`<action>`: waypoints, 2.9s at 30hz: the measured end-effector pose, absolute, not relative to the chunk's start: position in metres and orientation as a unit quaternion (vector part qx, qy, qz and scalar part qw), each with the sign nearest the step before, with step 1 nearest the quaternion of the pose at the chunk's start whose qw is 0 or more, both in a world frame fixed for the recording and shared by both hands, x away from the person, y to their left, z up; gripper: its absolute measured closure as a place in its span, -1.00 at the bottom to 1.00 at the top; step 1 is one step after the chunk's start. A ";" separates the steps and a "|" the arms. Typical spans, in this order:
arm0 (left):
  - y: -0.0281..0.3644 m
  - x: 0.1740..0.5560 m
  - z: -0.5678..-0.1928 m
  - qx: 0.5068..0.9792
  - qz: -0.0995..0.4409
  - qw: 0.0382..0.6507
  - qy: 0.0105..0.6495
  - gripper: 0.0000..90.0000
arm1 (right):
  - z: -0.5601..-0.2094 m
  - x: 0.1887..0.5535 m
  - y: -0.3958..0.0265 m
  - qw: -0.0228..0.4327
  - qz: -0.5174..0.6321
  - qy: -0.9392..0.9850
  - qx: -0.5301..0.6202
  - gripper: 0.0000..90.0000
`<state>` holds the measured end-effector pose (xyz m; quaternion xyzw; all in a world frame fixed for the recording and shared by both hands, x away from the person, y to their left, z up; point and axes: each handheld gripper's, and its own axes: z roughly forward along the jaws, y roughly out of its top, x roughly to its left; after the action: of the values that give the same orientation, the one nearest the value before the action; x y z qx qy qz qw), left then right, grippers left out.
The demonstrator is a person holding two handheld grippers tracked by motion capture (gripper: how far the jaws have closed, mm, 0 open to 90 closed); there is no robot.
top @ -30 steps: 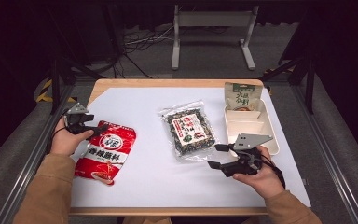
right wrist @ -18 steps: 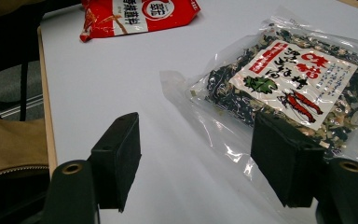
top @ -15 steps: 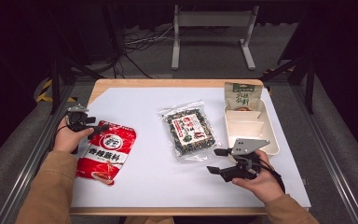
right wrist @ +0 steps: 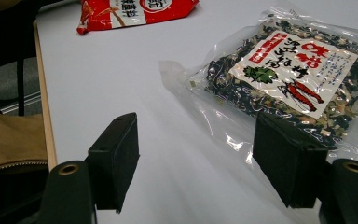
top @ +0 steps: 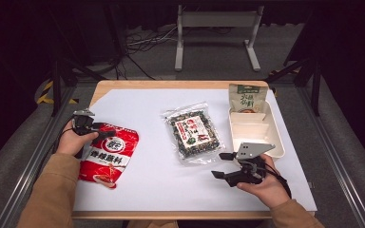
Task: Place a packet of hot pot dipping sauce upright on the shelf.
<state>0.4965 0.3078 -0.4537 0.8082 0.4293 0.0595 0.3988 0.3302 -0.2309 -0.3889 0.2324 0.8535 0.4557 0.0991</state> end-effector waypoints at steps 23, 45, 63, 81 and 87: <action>0.299 0.491 -0.452 0.839 0.120 0.353 0.397 -0.22 | -0.394 0.333 -0.231 0.098 0.445 0.858 0.237 -0.31; 0.310 0.489 -0.457 0.816 0.135 0.379 0.415 1.00 | -0.396 0.336 -0.234 0.101 0.447 0.854 0.247 -0.33; 0.320 0.458 -0.408 0.760 0.141 0.456 0.440 1.00 | -0.392 0.335 -0.235 0.101 0.453 0.849 0.252 -0.09; 0.310 0.396 -0.344 0.744 0.154 0.517 0.395 1.00 | -0.386 0.335 -0.223 0.101 0.473 0.844 0.231 -0.07; 0.299 0.379 -0.324 0.756 0.160 0.526 0.357 1.00 | -0.384 0.334 -0.221 0.099 0.479 0.842 0.229 -0.07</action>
<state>0.3793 0.2991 -0.3236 0.7555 0.3568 0.1597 0.5257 0.3340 -0.2212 -0.3842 0.2288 0.8418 0.4787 0.0993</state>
